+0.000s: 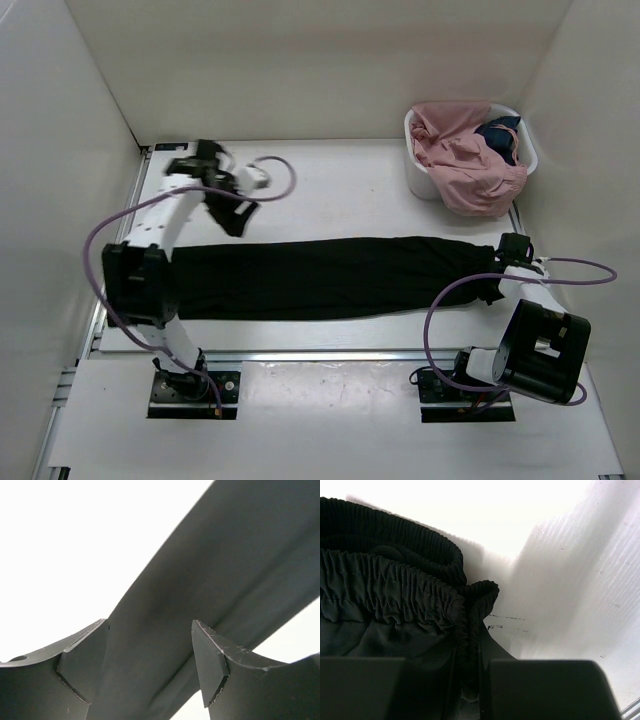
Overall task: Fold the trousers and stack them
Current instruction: Fold the trousers
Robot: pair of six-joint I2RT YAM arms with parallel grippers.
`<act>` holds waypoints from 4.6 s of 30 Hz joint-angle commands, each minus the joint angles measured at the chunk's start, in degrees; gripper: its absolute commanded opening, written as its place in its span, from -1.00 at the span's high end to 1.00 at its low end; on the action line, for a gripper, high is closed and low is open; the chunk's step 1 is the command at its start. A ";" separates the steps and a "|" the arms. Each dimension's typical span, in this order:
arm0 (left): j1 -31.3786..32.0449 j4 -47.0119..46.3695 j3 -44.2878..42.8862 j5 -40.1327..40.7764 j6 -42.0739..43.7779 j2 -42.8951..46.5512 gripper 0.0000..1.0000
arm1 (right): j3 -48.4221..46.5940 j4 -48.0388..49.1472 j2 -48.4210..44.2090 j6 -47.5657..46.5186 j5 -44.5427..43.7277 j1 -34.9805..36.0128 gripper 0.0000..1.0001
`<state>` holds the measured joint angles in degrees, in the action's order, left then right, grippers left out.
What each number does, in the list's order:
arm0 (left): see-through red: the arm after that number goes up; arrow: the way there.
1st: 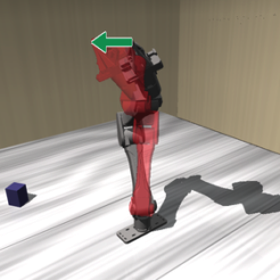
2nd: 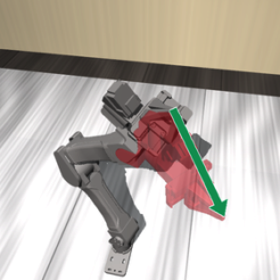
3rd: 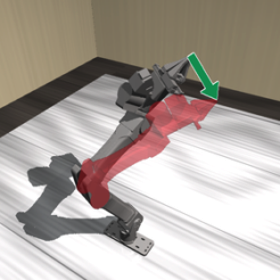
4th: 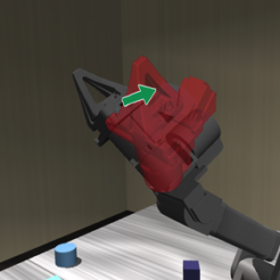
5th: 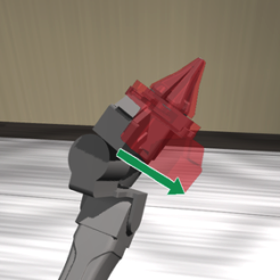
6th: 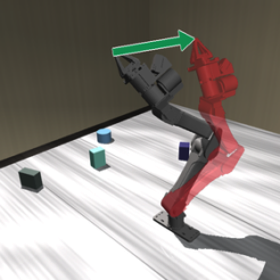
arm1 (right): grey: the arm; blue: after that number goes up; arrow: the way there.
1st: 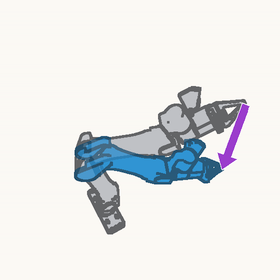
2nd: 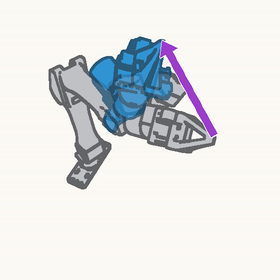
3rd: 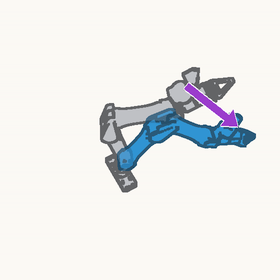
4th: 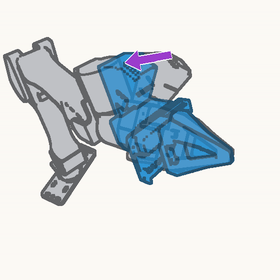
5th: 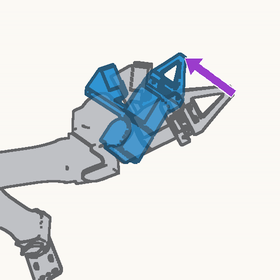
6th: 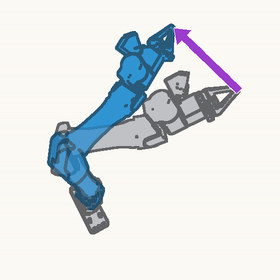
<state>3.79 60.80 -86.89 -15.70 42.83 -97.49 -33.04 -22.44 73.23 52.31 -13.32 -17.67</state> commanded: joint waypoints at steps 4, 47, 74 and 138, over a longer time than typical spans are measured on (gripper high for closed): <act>23.59 2.13 -4.75 -12.57 -6.43 -12.25 -0.56 | 2.10 -4.19 0.34 -2.12 1.02 0.01 1.00; 50.34 -0.41 11.74 -1.25 -12.95 -8.42 0.15 | 1.04 -7.89 -3.97 -5.03 -2.23 0.01 1.00; 41.14 3.82 12.60 7.33 -16.72 4.24 -0.56 | -17.33 -23.27 -18.83 -25.60 5.57 0.53 0.11; 18.78 -16.42 32.25 28.81 -20.24 3.45 -0.57 | -3.51 8.38 12.83 -4.14 6.58 -3.69 1.00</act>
<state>20.53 50.09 -50.24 18.26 23.22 -93.41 -37.34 -11.49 83.99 51.13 3.38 -21.30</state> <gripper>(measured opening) 0.782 0.068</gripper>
